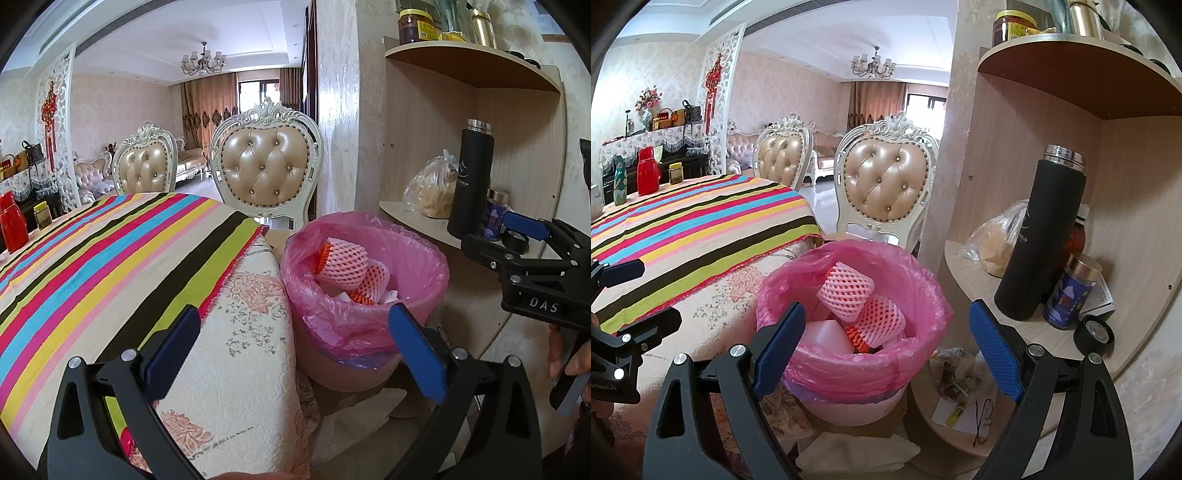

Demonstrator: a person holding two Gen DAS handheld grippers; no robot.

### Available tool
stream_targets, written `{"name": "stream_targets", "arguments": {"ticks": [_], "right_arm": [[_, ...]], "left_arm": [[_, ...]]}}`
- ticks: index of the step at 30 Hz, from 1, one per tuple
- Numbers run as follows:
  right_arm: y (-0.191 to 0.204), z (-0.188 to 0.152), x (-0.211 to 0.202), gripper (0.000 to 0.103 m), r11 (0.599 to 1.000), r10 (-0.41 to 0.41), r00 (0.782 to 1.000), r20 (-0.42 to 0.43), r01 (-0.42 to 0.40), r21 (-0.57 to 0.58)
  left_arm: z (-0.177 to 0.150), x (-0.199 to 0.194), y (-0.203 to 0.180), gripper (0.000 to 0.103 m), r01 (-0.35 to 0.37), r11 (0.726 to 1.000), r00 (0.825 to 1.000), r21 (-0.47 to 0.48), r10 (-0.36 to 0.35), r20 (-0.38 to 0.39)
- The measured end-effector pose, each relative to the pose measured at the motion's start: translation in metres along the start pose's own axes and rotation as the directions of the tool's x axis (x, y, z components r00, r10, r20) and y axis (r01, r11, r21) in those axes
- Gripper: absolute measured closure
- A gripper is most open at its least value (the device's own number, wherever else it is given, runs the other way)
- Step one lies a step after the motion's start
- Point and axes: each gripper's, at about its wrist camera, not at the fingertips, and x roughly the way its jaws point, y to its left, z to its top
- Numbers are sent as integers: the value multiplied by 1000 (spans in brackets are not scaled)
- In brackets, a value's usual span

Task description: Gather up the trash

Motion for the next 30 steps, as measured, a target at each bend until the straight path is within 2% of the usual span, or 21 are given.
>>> {"name": "stream_targets", "arguments": {"ticks": [30], "right_arm": [[-3,-2,8,19,1000,15,1000,-18,-15,10]], "left_arm": [[-5,0,1,5,24,1000,999,13,-24,-22]]}}
